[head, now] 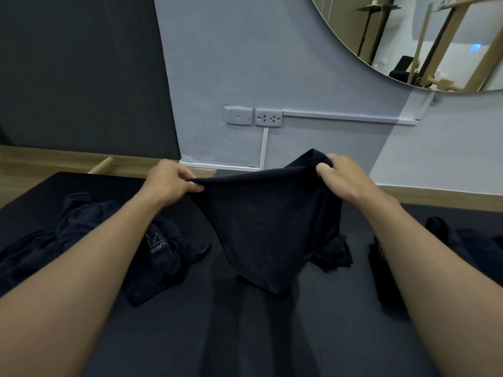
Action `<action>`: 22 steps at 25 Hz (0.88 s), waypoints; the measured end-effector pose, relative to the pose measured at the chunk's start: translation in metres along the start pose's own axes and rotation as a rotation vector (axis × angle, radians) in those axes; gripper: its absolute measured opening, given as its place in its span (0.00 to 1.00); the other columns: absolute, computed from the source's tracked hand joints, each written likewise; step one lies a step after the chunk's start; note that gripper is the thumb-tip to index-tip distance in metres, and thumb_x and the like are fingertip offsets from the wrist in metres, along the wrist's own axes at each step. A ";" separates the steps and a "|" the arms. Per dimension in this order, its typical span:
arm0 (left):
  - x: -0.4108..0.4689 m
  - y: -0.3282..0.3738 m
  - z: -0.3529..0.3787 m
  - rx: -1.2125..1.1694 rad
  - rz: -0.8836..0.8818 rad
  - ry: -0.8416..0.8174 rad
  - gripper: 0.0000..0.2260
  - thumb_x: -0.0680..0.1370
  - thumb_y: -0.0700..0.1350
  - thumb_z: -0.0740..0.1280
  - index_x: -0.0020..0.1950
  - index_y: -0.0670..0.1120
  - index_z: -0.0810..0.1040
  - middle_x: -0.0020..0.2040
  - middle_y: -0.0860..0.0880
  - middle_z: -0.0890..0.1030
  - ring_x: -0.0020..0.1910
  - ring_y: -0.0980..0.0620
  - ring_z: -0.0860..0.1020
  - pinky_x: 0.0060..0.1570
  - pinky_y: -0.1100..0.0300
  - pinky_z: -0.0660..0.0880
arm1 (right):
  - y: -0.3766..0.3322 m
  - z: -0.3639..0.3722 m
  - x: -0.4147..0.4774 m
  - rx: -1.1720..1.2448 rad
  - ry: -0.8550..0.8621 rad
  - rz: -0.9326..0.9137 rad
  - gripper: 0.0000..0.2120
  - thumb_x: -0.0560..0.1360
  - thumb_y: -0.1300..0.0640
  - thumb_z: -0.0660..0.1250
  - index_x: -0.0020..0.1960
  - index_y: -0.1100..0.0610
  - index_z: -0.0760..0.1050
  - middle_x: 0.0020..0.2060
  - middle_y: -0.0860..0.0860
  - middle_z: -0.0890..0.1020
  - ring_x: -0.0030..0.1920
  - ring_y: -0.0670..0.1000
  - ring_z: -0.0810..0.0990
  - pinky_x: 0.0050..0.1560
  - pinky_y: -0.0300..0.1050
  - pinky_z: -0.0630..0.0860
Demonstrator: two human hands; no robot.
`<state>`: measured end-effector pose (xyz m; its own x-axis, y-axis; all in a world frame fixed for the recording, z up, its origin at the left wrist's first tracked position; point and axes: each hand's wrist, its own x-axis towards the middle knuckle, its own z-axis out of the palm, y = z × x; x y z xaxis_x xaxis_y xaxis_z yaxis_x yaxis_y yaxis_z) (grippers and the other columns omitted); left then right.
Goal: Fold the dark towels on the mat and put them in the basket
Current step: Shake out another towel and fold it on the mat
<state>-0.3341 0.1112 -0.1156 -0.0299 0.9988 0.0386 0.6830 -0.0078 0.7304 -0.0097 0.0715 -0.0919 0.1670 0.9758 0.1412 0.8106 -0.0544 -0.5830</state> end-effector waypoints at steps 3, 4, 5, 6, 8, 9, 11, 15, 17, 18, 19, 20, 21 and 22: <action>0.005 -0.006 0.008 -0.047 -0.122 0.121 0.08 0.70 0.44 0.79 0.46 0.45 0.84 0.39 0.47 0.80 0.37 0.50 0.76 0.38 0.59 0.71 | 0.026 -0.001 0.008 -0.085 -0.077 0.063 0.06 0.76 0.58 0.67 0.49 0.62 0.77 0.43 0.56 0.79 0.45 0.56 0.76 0.43 0.47 0.68; 0.006 -0.008 0.015 -0.096 -0.196 0.077 0.08 0.72 0.43 0.77 0.49 0.45 0.83 0.36 0.47 0.79 0.32 0.50 0.74 0.33 0.60 0.71 | 0.037 0.002 0.010 -0.128 -0.087 0.104 0.02 0.76 0.60 0.67 0.47 0.58 0.79 0.42 0.55 0.80 0.44 0.54 0.76 0.41 0.44 0.69; 0.006 -0.009 0.023 -0.174 -0.280 -0.015 0.07 0.75 0.41 0.74 0.53 0.44 0.81 0.34 0.46 0.78 0.26 0.51 0.72 0.28 0.62 0.70 | 0.047 0.006 0.010 -0.138 -0.084 0.172 0.06 0.76 0.63 0.65 0.44 0.54 0.79 0.38 0.54 0.79 0.39 0.53 0.76 0.37 0.42 0.69; 0.007 -0.009 0.032 -0.287 -0.350 -0.112 0.07 0.79 0.40 0.69 0.56 0.42 0.78 0.34 0.45 0.79 0.23 0.52 0.73 0.24 0.62 0.72 | 0.055 0.015 0.010 -0.036 -0.082 0.272 0.10 0.78 0.64 0.61 0.44 0.53 0.77 0.35 0.53 0.78 0.34 0.52 0.75 0.32 0.39 0.69; 0.014 -0.003 0.052 -0.584 -0.387 -0.165 0.07 0.83 0.39 0.61 0.61 0.41 0.72 0.45 0.39 0.84 0.30 0.49 0.81 0.28 0.56 0.80 | 0.058 0.031 0.011 0.504 -0.093 0.524 0.10 0.81 0.64 0.53 0.51 0.57 0.73 0.36 0.56 0.79 0.31 0.52 0.77 0.23 0.37 0.71; 0.020 0.004 0.059 -0.711 -0.359 -0.107 0.06 0.84 0.39 0.59 0.61 0.41 0.70 0.52 0.37 0.83 0.38 0.46 0.83 0.35 0.53 0.82 | 0.052 0.034 0.016 0.779 -0.076 0.602 0.10 0.81 0.62 0.52 0.54 0.60 0.72 0.40 0.59 0.80 0.34 0.55 0.80 0.24 0.40 0.76; 0.036 0.029 0.063 -0.887 -0.259 0.050 0.07 0.85 0.39 0.56 0.61 0.41 0.69 0.59 0.37 0.79 0.50 0.43 0.81 0.47 0.51 0.80 | 0.036 0.019 0.040 1.163 -0.001 0.591 0.10 0.81 0.56 0.55 0.51 0.62 0.70 0.48 0.62 0.79 0.42 0.59 0.82 0.35 0.50 0.82; 0.078 0.126 0.004 -1.030 0.026 0.195 0.07 0.85 0.38 0.56 0.62 0.43 0.69 0.52 0.43 0.81 0.46 0.50 0.82 0.50 0.53 0.81 | -0.028 -0.069 0.107 1.367 0.176 0.341 0.11 0.77 0.57 0.69 0.54 0.63 0.71 0.55 0.59 0.76 0.50 0.59 0.80 0.36 0.57 0.83; 0.087 0.185 -0.044 -1.093 0.189 0.234 0.05 0.85 0.39 0.56 0.59 0.43 0.69 0.47 0.47 0.81 0.44 0.52 0.83 0.51 0.52 0.82 | -0.069 -0.120 0.122 1.446 0.266 0.194 0.06 0.76 0.68 0.65 0.51 0.63 0.71 0.49 0.59 0.75 0.48 0.58 0.79 0.38 0.58 0.83; 0.087 0.208 -0.065 -1.120 0.258 0.262 0.05 0.85 0.39 0.56 0.58 0.43 0.70 0.48 0.47 0.81 0.46 0.51 0.83 0.51 0.52 0.82 | -0.089 -0.142 0.123 1.489 0.306 0.128 0.05 0.75 0.70 0.62 0.47 0.63 0.70 0.45 0.59 0.74 0.45 0.57 0.78 0.39 0.57 0.83; 0.083 0.225 -0.082 -1.129 0.315 0.302 0.05 0.84 0.39 0.57 0.58 0.43 0.71 0.51 0.46 0.82 0.48 0.51 0.84 0.51 0.53 0.82 | -0.106 -0.161 0.120 1.540 0.334 0.070 0.05 0.75 0.71 0.61 0.44 0.62 0.69 0.41 0.58 0.74 0.41 0.56 0.78 0.37 0.54 0.84; 0.076 0.238 -0.095 -1.135 0.372 0.339 0.05 0.84 0.40 0.57 0.57 0.43 0.72 0.52 0.45 0.83 0.49 0.51 0.85 0.50 0.53 0.82 | -0.121 -0.177 0.113 1.596 0.346 0.017 0.06 0.75 0.71 0.60 0.41 0.62 0.69 0.38 0.58 0.74 0.37 0.54 0.78 0.33 0.49 0.83; 0.066 0.245 -0.104 -1.145 0.428 0.368 0.05 0.84 0.39 0.57 0.56 0.43 0.73 0.53 0.45 0.83 0.49 0.51 0.85 0.49 0.53 0.83 | -0.129 -0.188 0.103 1.654 0.346 -0.026 0.07 0.75 0.70 0.60 0.39 0.62 0.70 0.35 0.57 0.74 0.33 0.53 0.77 0.29 0.44 0.80; 0.055 0.249 -0.109 -1.154 0.478 0.393 0.05 0.84 0.39 0.58 0.54 0.43 0.73 0.52 0.44 0.84 0.48 0.50 0.85 0.48 0.53 0.83 | -0.132 -0.195 0.092 1.695 0.344 -0.054 0.08 0.75 0.70 0.61 0.39 0.62 0.71 0.35 0.57 0.75 0.31 0.52 0.77 0.28 0.40 0.78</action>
<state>-0.2451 0.1584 0.1421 -0.3036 0.8066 0.5072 -0.3236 -0.5880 0.7413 0.0074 0.1270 0.1539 0.4474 0.8703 0.2060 -0.5878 0.4597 -0.6657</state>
